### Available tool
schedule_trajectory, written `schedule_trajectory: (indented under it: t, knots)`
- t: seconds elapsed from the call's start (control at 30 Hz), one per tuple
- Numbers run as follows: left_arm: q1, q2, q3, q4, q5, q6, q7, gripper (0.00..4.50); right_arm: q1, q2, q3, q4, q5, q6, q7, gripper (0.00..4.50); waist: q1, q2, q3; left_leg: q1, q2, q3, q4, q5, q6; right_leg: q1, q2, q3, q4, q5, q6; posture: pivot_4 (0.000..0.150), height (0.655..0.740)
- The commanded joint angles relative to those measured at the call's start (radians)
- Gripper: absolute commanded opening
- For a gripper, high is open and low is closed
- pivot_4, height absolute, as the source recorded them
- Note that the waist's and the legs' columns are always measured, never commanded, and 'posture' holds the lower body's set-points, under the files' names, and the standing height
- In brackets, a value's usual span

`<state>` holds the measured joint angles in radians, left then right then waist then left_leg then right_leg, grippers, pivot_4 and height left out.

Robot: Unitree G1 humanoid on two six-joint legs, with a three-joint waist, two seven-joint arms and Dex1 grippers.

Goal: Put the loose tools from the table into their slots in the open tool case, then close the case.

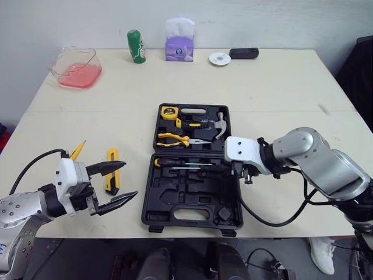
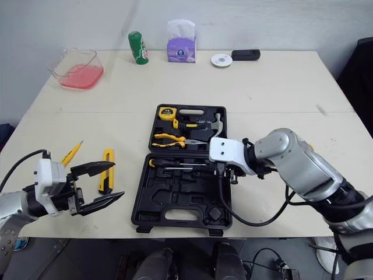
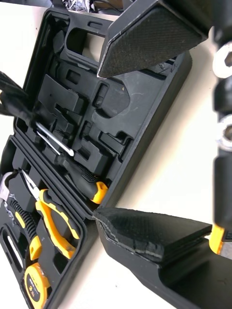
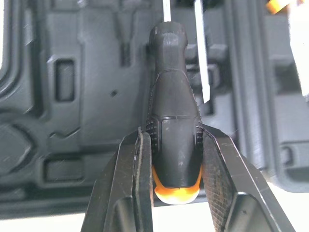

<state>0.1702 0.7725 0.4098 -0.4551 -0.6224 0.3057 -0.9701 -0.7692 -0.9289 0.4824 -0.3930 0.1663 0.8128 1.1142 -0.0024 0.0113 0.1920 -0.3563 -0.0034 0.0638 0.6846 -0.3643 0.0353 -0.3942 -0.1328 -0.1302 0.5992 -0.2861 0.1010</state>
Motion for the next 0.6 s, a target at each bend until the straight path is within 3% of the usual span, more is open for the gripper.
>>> schedule_trajectory:
  t: [0.03,0.6]
  knots:
    - [0.013,0.005,0.023,-0.023,-0.01,-0.003,-0.002,4.5,-0.017,0.012,0.005,-0.02,-0.029,-0.004,0.005,0.95,0.0,0.0,0.0,0.0,0.0,0.0,0.0,0.0,0.0,0.0,0.0,0.0,0.0,0.0,0.0,0.15,0.74]
    - [0.012,0.003,0.023,-0.029,-0.002,-0.006,0.023,4.5,-0.019,0.066,0.059,0.0,-0.107,0.014,0.027,0.95,-0.001,0.0,0.0,0.0,0.0,0.0,0.0,0.0,0.0,0.0,0.0,0.0,0.0,0.0,0.0,0.15,0.74]
